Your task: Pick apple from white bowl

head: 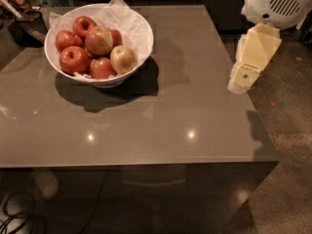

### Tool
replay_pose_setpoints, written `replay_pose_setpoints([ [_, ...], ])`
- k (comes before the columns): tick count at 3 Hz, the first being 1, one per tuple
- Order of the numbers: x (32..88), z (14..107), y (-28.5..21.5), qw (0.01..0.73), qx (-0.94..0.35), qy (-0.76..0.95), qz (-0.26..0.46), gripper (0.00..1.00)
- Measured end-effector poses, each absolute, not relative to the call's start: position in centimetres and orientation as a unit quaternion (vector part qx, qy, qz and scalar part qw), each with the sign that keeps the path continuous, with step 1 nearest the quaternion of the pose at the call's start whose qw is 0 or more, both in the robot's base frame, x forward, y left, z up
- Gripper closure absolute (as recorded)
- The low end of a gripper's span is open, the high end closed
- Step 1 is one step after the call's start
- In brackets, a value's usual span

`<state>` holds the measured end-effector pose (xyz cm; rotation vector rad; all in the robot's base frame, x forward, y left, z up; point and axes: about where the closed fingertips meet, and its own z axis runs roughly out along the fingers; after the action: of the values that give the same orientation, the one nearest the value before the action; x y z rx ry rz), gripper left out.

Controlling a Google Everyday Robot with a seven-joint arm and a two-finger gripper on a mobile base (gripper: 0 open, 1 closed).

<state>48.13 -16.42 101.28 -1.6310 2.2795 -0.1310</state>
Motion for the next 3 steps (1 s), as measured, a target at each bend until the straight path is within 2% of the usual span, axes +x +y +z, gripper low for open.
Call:
replay_pose_setpoints([
  [2,51.3,102.0,-8.7,0.199,-0.594,0.777,-0.06,0.0],
  [3,51.4,102.3,-8.4,0.205,-0.595,0.775,-0.063,0.0],
])
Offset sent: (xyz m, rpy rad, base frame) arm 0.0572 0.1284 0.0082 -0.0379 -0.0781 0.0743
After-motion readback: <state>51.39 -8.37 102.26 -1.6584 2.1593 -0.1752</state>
